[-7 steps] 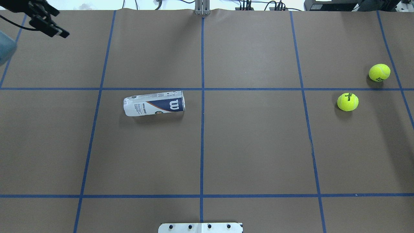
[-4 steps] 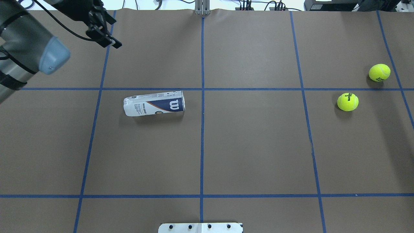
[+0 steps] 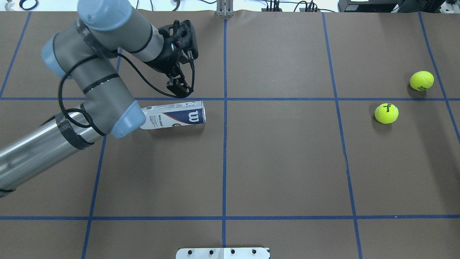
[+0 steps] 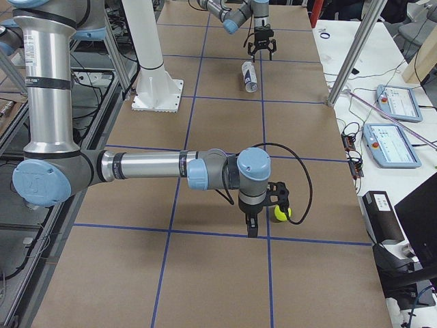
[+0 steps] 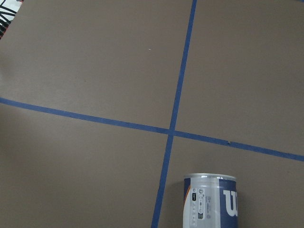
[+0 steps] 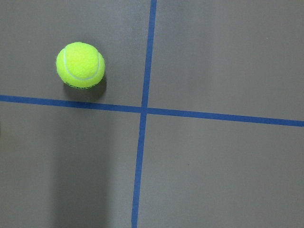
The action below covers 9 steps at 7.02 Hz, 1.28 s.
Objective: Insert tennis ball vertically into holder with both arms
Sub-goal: 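Move the left gripper down toward the white tennis-ball can lying on its side, then close the left gripper around the open end of the can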
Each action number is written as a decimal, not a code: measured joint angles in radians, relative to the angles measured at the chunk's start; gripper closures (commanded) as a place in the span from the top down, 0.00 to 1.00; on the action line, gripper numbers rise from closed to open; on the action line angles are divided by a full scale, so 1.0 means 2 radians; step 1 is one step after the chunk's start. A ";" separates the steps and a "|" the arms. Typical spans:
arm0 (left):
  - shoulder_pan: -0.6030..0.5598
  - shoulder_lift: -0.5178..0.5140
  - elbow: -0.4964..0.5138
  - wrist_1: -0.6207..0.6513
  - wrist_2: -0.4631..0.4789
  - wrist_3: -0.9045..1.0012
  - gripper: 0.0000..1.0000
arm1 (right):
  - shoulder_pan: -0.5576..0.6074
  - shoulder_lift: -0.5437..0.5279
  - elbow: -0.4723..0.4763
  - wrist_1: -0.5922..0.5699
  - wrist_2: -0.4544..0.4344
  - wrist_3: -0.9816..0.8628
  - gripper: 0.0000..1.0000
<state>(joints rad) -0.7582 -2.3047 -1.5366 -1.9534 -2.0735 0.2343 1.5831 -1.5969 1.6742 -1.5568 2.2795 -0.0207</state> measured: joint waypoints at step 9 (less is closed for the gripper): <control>0.065 -0.005 0.058 0.001 0.088 0.005 0.99 | 0.001 -0.004 -0.001 0.000 0.000 0.000 1.00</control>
<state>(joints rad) -0.6278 -2.3150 -1.4210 -1.9511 -1.8969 0.2439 1.5845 -1.6042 1.6723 -1.5567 2.2798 -0.0214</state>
